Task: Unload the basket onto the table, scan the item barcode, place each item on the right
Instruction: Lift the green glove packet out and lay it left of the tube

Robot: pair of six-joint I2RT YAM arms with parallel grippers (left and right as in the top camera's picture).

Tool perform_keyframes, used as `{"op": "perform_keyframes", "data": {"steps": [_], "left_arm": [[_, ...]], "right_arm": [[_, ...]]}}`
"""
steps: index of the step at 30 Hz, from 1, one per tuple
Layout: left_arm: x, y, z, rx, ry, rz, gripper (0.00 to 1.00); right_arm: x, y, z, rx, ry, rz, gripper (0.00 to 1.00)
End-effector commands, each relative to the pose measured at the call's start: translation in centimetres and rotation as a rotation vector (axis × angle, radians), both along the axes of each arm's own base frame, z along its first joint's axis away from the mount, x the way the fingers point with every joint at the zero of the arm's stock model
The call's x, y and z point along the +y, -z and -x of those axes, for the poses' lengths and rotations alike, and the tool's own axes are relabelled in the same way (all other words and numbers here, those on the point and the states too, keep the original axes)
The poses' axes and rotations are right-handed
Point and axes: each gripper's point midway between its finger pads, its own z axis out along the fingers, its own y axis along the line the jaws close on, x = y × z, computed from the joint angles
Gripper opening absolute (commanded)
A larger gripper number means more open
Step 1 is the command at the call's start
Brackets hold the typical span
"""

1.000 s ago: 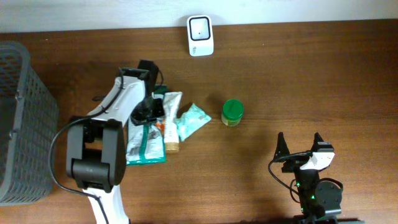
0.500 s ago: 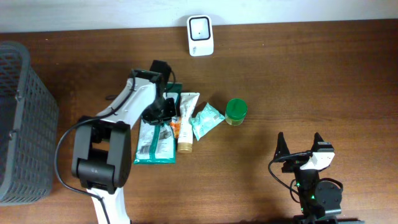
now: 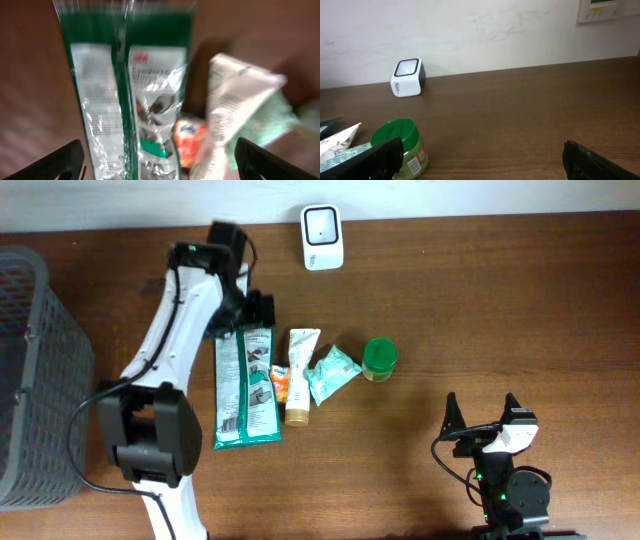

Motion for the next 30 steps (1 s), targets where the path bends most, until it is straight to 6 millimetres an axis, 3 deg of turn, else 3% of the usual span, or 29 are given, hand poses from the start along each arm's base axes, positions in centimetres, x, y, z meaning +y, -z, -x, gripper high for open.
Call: {"op": "perform_keyframes", "data": {"steps": [1, 6, 11, 14, 21, 30], "left_arm": [[-1.6, -5.5, -2.9, -0.168, 0.125, 0.058, 0.94], [-2.7, -13.6, -5.8, -0.413, 0.159, 0.111, 0.93], [-3.3, -18.5, -6.5, -0.547, 0.175, 0.157, 0.93], [-3.4, -20.7, -6.6, -0.609, 0.177, 0.163, 0.93], [-3.0, -23.7, -6.5, -0.702, 0.228, 0.141, 0.93], [1.2, -28.2, -5.1, -0.821, 0.248, 0.098, 0.98]], "right_arm": [[0.1, 0.3, 0.0, 0.007, -0.003, -0.006, 0.98], [0.1, 0.3, 0.0, 0.007, -0.003, -0.006, 0.98], [0.1, 0.3, 0.0, 0.007, -0.003, -0.006, 0.98], [0.1, 0.3, 0.0, 0.007, -0.003, -0.006, 0.98], [0.1, 0.3, 0.0, 0.006, -0.004, -0.006, 0.98], [0.2, 0.2, 0.0, 0.004, -0.012, -0.007, 0.98]]}}
